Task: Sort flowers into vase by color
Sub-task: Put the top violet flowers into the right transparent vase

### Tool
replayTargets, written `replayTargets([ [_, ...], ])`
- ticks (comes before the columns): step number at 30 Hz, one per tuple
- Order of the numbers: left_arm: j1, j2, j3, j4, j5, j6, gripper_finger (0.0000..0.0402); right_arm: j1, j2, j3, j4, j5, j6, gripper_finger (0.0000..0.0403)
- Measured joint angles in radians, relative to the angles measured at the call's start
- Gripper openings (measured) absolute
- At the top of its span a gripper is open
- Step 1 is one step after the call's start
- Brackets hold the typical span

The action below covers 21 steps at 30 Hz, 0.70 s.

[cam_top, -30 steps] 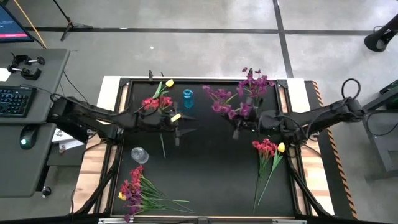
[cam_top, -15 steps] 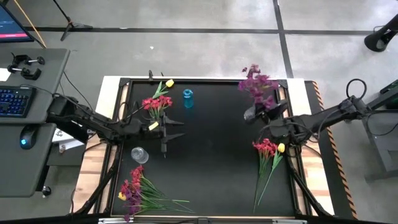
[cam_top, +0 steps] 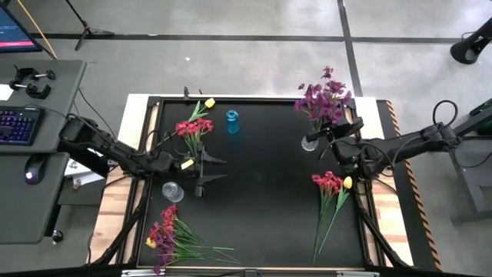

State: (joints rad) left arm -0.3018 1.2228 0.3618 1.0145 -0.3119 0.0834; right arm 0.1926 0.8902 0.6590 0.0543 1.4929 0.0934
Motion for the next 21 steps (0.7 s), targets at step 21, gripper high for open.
replayTargets([
  [21, -0.014, 0.0, -0.002, -0.032, -0.014, -0.003, 0.0193, -0.137, 0.0, 0.0, 0.208, -0.153, -0.222, 0.0],
])
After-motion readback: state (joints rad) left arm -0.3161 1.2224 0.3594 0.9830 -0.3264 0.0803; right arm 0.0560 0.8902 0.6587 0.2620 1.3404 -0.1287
